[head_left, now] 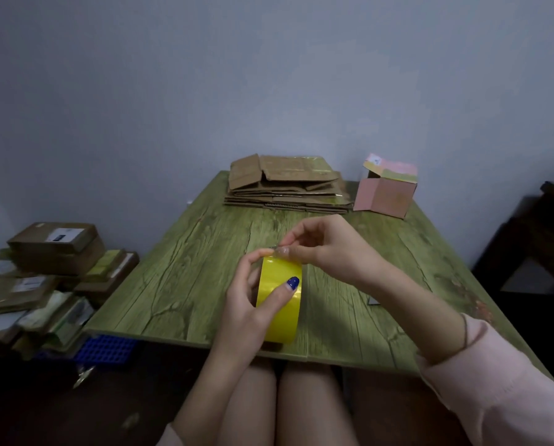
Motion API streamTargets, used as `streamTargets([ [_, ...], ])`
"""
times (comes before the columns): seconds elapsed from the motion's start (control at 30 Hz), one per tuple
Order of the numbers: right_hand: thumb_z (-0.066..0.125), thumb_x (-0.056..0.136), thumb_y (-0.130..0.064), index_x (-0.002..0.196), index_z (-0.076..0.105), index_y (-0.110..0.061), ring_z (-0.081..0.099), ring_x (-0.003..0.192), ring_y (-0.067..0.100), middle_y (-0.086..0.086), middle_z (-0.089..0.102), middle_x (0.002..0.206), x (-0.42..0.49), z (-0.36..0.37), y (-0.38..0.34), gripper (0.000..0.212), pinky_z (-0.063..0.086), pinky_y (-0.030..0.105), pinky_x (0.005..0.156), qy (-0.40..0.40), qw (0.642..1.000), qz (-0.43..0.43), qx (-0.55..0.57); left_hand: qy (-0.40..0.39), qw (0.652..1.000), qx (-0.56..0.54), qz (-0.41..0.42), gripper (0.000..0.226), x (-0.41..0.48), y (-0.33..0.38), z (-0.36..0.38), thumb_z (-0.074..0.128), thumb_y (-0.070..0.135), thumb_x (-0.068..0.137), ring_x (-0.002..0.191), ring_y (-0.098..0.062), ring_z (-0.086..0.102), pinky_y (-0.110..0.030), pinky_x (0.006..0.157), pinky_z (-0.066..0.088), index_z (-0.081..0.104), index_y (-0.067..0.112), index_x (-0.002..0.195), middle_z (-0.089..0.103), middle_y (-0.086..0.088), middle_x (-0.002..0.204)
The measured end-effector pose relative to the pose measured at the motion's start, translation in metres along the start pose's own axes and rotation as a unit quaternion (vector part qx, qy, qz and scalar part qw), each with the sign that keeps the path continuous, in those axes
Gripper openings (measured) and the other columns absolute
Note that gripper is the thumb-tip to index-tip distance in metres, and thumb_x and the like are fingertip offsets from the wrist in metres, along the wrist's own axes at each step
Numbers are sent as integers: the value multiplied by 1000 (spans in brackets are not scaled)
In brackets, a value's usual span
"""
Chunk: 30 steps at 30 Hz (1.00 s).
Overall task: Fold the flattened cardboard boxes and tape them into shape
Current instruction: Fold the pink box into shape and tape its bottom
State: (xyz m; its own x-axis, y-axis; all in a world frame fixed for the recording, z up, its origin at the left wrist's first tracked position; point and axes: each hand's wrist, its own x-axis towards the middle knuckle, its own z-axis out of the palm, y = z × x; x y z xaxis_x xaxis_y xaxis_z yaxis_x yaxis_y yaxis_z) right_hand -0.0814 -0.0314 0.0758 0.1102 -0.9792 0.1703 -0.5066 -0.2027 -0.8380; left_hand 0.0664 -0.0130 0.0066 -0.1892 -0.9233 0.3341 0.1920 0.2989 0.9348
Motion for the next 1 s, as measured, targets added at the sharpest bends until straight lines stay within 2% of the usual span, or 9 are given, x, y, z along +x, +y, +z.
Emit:
streamTargets([
  [0.13, 70, 84, -14, 78, 67, -20, 61, 70, 4, -2, 70, 79, -8, 8, -3, 9, 50, 17, 70, 31, 995, -47, -85, -11, 1000, 22, 2, 61, -9, -3, -3, 68, 43, 61, 68, -6, 64, -21, 59, 51, 50, 26, 116, 71, 4, 81],
  [0.23, 67, 86, -10, 81, 68, -15, 55, 65, -5, -8, 65, 74, -14, 14, -8, 7, 42, 8, 63, 60, 980, -99, -162, -2, 999, 38, 0, 62, -9, -7, -3, 70, 43, 61, 67, -7, 65, -21, 59, 51, 49, 28, 118, 71, 5, 78],
  [0.33, 64, 85, -3, 81, 68, -10, 54, 64, -7, -11, 62, 72, -18, 17, -9, 9, 40, 8, 63, 73, 971, -127, -189, 13, 1000, 16, -15, 54, -11, -12, 2, 72, 30, 64, 64, -4, 63, -17, 56, 48, 48, 32, 113, 71, 6, 74],
  [0.53, 63, 85, 0, 82, 68, -8, 58, 72, 6, -3, 66, 79, -25, 18, -5, 10, 43, 13, 69, 71, 964, -148, -207, 14, 999, -13, -28, 60, -14, -20, 6, 70, 43, 56, 66, -6, 64, -19, 56, 48, 47, 34, 111, 69, -1, 82],
  [0.67, 65, 84, -2, 81, 68, -7, 60, 76, 4, -3, 68, 78, -31, 14, -23, 7, 45, 13, 71, 118, 956, -203, -176, 48, 998, -2, -43, 40, -4, -16, 6, 74, 19, 77, 64, -2, 63, -18, 56, 48, 50, 31, 107, 67, 1, 83],
  [0.73, 66, 84, -4, 79, 66, -12, 60, 80, 3, -7, 67, 76, -33, 6, -38, 9, 46, 14, 71, 102, 953, -218, -186, 64, 996, 4, -68, 33, 7, -13, 3, 72, 24, 80, 70, -6, 65, -25, 62, 51, 53, 30, 106, 68, 3, 86],
  [0.87, 69, 85, -17, 78, 64, -20, 60, 80, 0, -15, 65, 76, -31, -13, -42, 10, 44, 14, 73, 68, 960, -178, -204, 7, 995, 50, -83, 40, 12, -13, 2, 75, 30, 76, 80, -16, 65, -35, 71, 51, 51, 30, 109, 68, 0, 90],
  [0.93, 70, 85, -20, 77, 63, -23, 59, 78, -2, -17, 64, 73, -28, -17, -39, 11, 45, 14, 73, 61, 968, -162, -182, 11, 991, 126, -52, 56, 10, -9, 3, 77, 46, 65, 88, -16, 63, -34, 77, 52, 49, 33, 113, 65, 1, 99],
  [1.0, 70, 84, -18, 73, 59, -29, 59, 72, -2, -19, 62, 68, -25, -19, -39, 19, 46, 14, 71, 44, 975, -152, -155, 47, 971, 234, 4, 77, 9, -1, 1, 78, 47, 61, 95, -13, 56, -28, 83, 46, 44, 29, 128, 56, 5, 104],
])
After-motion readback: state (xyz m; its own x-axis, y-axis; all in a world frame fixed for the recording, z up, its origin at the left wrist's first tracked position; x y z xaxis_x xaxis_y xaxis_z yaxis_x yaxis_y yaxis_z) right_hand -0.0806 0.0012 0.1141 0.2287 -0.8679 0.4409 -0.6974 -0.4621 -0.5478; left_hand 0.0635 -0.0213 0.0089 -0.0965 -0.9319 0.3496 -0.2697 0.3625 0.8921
